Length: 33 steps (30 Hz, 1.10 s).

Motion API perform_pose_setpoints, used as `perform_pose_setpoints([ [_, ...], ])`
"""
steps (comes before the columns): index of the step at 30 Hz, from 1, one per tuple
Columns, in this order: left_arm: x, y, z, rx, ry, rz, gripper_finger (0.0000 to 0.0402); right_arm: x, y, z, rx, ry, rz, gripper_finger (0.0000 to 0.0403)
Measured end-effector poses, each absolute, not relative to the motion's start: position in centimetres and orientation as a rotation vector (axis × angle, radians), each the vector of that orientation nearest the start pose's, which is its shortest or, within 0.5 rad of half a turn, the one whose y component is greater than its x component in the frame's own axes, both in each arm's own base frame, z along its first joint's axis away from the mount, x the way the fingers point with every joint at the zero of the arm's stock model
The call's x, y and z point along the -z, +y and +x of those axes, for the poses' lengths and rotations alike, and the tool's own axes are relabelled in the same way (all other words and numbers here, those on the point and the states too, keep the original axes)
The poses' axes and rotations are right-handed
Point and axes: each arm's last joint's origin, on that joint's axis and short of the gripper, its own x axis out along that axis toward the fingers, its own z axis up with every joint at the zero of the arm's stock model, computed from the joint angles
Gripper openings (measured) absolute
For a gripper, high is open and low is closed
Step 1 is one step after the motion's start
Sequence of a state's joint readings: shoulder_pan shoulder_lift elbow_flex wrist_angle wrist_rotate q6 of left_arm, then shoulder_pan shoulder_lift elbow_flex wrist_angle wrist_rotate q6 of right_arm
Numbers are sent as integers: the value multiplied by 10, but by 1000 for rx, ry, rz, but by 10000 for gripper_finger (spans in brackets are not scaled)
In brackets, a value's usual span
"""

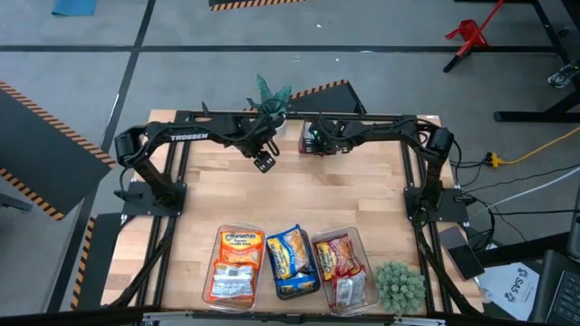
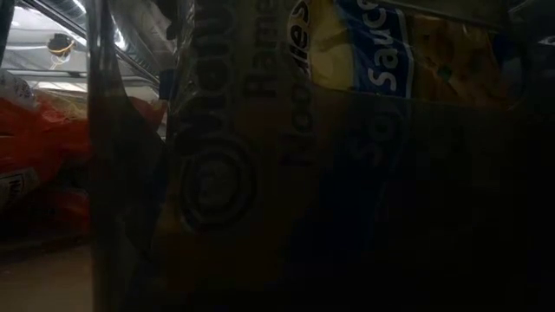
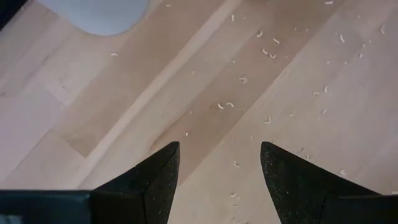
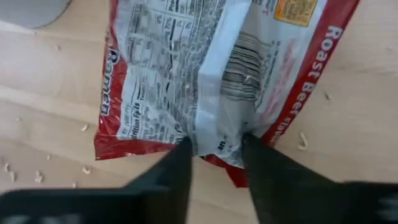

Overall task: Sort Maruchan noodles
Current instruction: Put the red noodle pack into the right transparent bin

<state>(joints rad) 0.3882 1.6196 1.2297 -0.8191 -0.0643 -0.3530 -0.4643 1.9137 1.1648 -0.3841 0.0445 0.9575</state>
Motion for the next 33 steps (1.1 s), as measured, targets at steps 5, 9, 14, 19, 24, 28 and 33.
perform_pose_setpoints([
  [5,-239,122,292,-597,1129,-485,218,-142,-160,334,912,856,1071,20],
  [9,-239,122,293,-539,1119,-521,218,-144,-148,337,865,893,1083,12],
  [14,-218,125,294,-446,1029,-653,218,-148,-127,345,792,963,1081,3],
  [19,-189,126,294,-387,865,-794,218,-149,-92,355,692,1027,1059,1],
  [24,-170,124,290,-414,743,-866,218,-149,-58,362,605,1075,1022,0],
  [28,-158,122,285,-413,685,-933,218,-149,-38,365,563,1097,988,0],
  [33,-136,117,286,-338,716,-1033,228,-150,-27,368,544,1081,958,0],
])
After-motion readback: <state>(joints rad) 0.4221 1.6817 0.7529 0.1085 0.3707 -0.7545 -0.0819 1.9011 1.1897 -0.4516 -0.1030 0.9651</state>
